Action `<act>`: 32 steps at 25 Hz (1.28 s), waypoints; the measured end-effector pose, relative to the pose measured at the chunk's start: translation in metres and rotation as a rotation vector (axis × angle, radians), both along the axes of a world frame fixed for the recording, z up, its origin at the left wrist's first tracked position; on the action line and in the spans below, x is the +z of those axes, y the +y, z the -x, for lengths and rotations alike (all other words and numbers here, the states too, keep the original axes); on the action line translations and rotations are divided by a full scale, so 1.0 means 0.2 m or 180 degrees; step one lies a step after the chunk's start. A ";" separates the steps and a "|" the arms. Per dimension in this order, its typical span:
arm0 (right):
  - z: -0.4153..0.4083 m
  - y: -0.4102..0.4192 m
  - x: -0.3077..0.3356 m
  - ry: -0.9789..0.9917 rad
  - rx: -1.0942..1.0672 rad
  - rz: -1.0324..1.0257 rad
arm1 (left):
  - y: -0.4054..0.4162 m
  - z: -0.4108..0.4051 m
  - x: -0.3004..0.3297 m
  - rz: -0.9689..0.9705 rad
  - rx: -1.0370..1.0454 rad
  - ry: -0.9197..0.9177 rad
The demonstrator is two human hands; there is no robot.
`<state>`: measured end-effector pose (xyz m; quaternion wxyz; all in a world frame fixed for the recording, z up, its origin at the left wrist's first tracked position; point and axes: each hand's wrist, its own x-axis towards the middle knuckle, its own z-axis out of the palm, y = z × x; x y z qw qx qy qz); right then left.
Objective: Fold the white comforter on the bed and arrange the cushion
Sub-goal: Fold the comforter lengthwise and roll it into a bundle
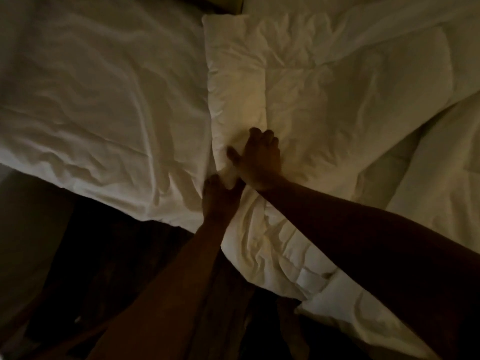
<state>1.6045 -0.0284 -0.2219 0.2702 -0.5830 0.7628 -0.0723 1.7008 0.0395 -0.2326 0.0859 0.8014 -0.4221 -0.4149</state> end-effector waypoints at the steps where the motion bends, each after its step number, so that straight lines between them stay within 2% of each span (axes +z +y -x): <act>1: -0.05 -0.06 -0.05 0.0244 -0.0016 0.0027 | 0.01 0.03 -0.02 0.0046 0.0138 0.0033; 5: -0.15 -0.25 -0.15 0.0402 0.0050 -0.0330 | 0.07 0.12 -0.09 0.0200 0.0219 0.0085; 7: -0.09 -0.28 -0.18 0.0443 0.0066 -0.0292 | 0.07 0.15 -0.11 0.0292 0.0167 0.0021; 9: 0.03 -0.28 -0.14 0.0075 -0.0097 -0.0158 | 0.05 0.16 -0.10 0.0316 -0.0005 0.0003; 11: 0.16 -0.24 -0.08 -0.0433 -0.0452 -0.0122 | 0.07 0.18 -0.07 0.0197 -0.0111 0.0393; 14: 0.30 -0.12 -0.01 -0.0605 -0.0740 -0.0346 | 0.15 0.24 -0.04 -0.0374 0.0062 0.1504; 17: 0.41 0.01 0.03 -0.0770 -0.1034 -0.0511 | 0.30 0.35 0.01 -0.0652 0.0138 0.1775; 20: 0.52 0.15 0.11 -0.1281 -0.1226 -0.0383 | 0.44 0.47 0.12 -0.0675 0.0001 0.1732; 24: 0.89 0.51 0.36 -0.2298 -0.1386 0.0075 | 0.63 0.64 0.32 -0.0354 -0.0987 0.0986; 27: 1.30 0.89 0.45 -0.2956 -0.1920 0.0415 | 0.84 0.92 0.47 -0.0017 -0.1936 0.0479; 29: 1.52 1.14 0.43 -0.3062 -0.2572 0.0571 | 1.01 1.13 0.49 0.0172 -0.2714 0.0028; 30: 1.65 1.29 0.42 -0.3102 -0.2994 0.0643 | 1.12 1.24 0.50 0.0462 -0.3053 -0.0125; 31: 1.77 1.45 0.42 -0.3356 -0.3431 0.0721 | 1.23 1.36 0.50 0.0805 -0.3394 -0.0138; 32: 1.88 1.63 0.38 -0.3727 -0.3865 0.0735 | 1.35 1.45 0.51 0.0851 -0.3656 0.0006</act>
